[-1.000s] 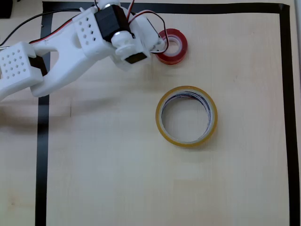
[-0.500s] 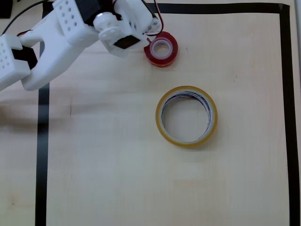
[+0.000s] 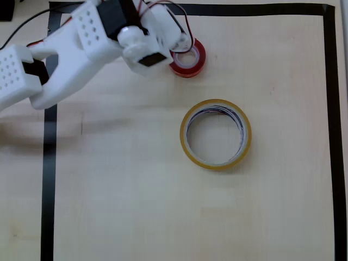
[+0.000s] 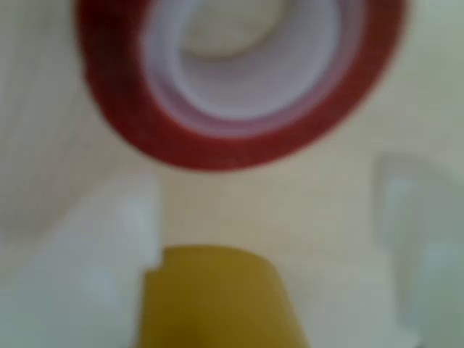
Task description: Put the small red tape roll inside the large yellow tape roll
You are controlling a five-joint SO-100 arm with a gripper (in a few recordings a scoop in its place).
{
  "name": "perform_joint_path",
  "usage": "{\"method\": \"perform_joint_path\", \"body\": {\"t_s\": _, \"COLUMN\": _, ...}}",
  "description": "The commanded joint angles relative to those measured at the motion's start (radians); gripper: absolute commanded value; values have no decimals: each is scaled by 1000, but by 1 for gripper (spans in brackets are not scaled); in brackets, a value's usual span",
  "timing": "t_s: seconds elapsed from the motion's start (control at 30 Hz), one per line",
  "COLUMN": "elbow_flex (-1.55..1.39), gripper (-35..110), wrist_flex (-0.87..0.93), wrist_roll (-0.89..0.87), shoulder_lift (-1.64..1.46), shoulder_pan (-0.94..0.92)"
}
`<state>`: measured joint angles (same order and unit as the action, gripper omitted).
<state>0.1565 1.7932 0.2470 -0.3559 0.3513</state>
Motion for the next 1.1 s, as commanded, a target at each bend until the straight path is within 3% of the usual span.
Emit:
{"method": "perform_joint_path", "body": {"t_s": 0.0, "elbow_flex": 86, "gripper": 14, "wrist_flex": -15, "wrist_roll": 5, "shoulder_lift": -34, "shoulder_pan": 2}}
{"method": "perform_joint_path", "body": {"t_s": 0.63, "elbow_flex": 87, "gripper": 12, "wrist_flex": -89, "wrist_roll": -23, "shoulder_lift": 126, "shoulder_pan": 3}}
{"method": "perform_joint_path", "body": {"t_s": 1.07, "elbow_flex": 86, "gripper": 16, "wrist_flex": 12, "wrist_roll": -21, "shoulder_lift": -6, "shoulder_pan": 52}}
